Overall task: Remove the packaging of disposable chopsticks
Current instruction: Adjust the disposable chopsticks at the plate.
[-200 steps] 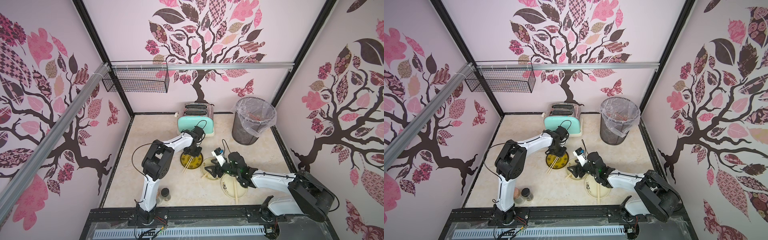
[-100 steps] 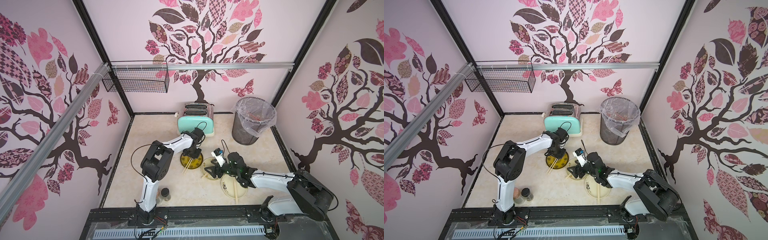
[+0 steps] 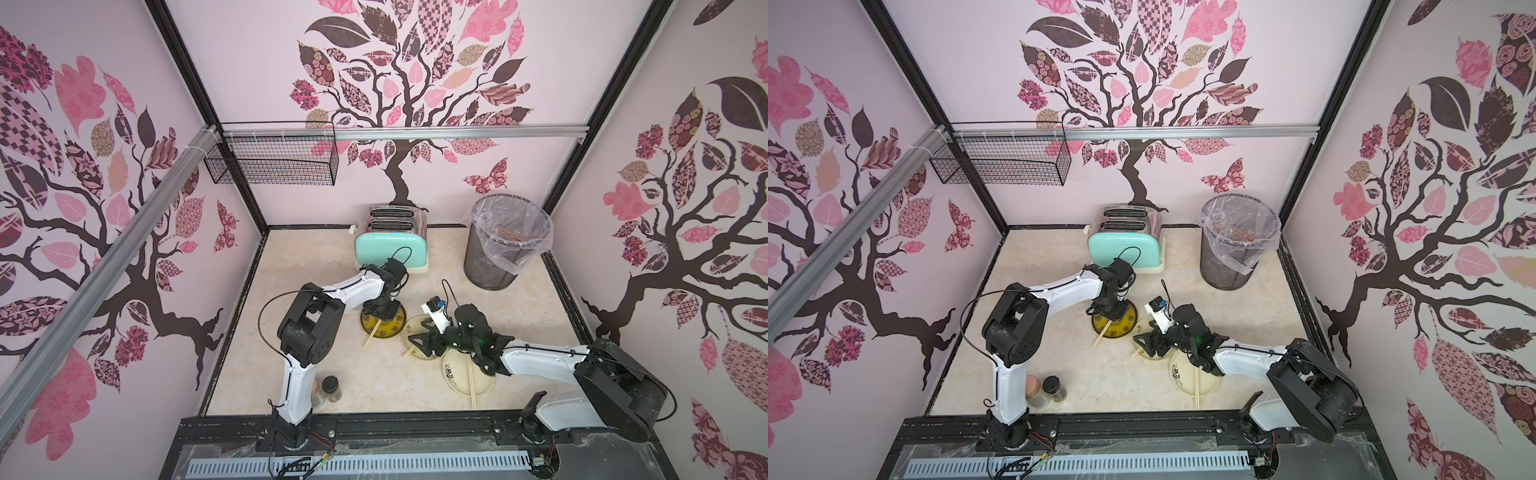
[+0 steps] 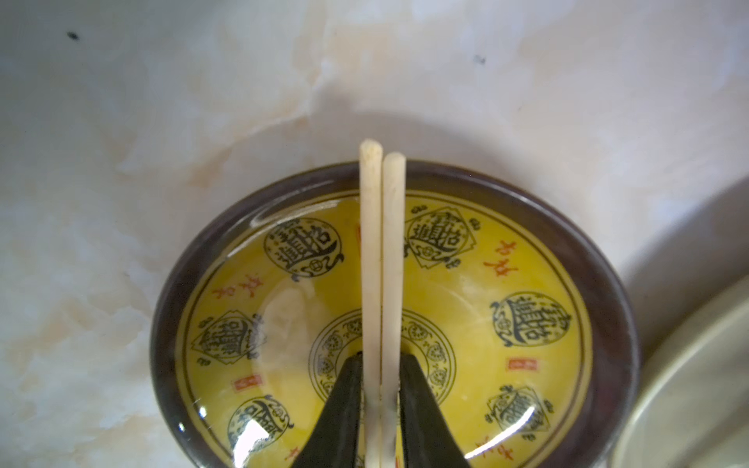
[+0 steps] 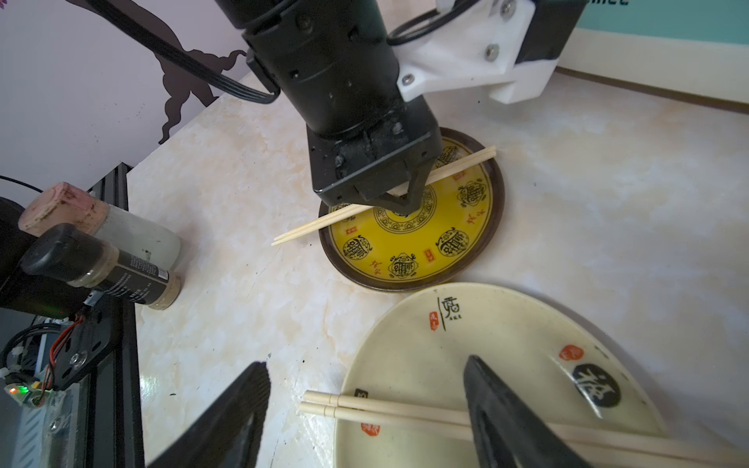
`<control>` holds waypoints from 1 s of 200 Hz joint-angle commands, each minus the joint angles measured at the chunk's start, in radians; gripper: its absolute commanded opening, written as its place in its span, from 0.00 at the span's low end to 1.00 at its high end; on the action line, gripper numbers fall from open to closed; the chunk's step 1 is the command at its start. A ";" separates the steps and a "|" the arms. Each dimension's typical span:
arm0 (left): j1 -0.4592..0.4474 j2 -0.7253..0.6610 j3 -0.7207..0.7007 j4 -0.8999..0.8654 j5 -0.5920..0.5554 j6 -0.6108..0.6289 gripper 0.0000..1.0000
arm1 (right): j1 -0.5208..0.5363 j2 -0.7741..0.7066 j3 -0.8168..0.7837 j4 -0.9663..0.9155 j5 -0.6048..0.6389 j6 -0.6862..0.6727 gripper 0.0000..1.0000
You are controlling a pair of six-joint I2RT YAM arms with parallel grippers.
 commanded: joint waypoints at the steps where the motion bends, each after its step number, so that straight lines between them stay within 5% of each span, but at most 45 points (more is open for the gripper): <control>1: -0.006 -0.030 -0.008 0.001 -0.002 -0.005 0.16 | 0.006 0.009 0.039 -0.016 0.001 -0.014 0.78; 200: -0.011 -0.066 0.020 -0.013 0.012 -0.004 0.26 | 0.011 0.011 0.044 -0.026 0.010 -0.025 0.79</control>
